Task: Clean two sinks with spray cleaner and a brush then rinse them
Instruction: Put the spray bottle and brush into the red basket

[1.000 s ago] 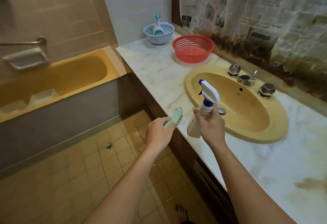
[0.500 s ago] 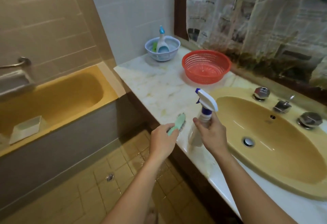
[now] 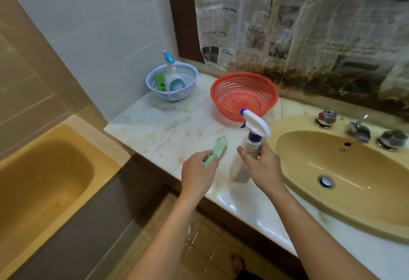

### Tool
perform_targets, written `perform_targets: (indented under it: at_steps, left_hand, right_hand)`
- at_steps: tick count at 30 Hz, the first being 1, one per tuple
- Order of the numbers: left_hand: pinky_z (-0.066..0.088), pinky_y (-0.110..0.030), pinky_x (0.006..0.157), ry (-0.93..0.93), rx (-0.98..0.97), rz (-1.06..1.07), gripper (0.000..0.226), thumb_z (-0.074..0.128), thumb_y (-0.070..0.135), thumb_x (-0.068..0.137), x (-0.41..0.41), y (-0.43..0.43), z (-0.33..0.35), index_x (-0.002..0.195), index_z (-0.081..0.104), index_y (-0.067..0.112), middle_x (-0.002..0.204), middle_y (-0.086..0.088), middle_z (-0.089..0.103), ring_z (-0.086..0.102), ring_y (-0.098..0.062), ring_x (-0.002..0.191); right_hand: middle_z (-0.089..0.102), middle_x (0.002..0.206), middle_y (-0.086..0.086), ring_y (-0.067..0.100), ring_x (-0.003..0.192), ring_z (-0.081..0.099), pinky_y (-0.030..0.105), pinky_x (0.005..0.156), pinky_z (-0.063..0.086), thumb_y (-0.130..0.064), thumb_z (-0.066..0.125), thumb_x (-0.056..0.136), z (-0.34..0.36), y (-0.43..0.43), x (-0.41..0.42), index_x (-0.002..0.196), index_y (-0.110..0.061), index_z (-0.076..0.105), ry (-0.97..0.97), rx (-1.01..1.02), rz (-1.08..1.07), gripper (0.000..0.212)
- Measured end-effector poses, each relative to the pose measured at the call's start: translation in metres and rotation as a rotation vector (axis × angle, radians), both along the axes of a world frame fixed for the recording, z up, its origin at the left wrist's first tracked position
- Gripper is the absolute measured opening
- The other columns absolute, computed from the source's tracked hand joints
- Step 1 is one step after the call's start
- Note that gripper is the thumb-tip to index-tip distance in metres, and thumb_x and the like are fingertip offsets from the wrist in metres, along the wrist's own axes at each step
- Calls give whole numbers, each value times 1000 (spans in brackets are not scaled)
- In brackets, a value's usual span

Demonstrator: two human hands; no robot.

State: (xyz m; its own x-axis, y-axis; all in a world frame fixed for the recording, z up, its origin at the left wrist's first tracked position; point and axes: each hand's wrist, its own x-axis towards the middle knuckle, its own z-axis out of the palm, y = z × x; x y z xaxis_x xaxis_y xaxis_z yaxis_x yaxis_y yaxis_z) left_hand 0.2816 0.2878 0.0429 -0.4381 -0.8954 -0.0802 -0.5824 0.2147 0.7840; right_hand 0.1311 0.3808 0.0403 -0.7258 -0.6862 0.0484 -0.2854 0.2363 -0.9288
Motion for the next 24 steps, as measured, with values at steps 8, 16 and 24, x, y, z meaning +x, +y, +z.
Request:
perform_targets:
  at_steps: [8, 16, 24]
  left_hand:
    - [51, -31, 90, 84, -62, -41, 28, 69, 31, 91, -52, -100, 10, 118, 74, 25, 108, 9, 72, 63, -10, 100]
    - [45, -14, 77, 176, -43, -64, 25, 70, 27, 91, -102, -189, 29, 115, 76, 24, 101, 15, 70, 63, -1, 93]
    - [50, -39, 98, 49, 23, -294, 38, 48, 32, 97, -168, -267, 7, 125, 69, 17, 121, -2, 70, 62, -20, 112]
  right_hand:
    - [68, 89, -22, -9, 85, 63, 14, 70, 44, -37, 73, 88, 7, -90, -35, 111, -31, 60, 2, -123, -115, 27]
    - [70, 92, -19, -4, 87, 66, 12, 73, 49, -37, 75, 88, 48, -167, -87, 110, -33, 61, 37, -239, -245, 27]
    - [68, 86, -18, -5, 81, 64, 7, 70, 44, -34, 79, 83, 29, -226, -135, 117, -23, 65, 106, -141, -480, 38]
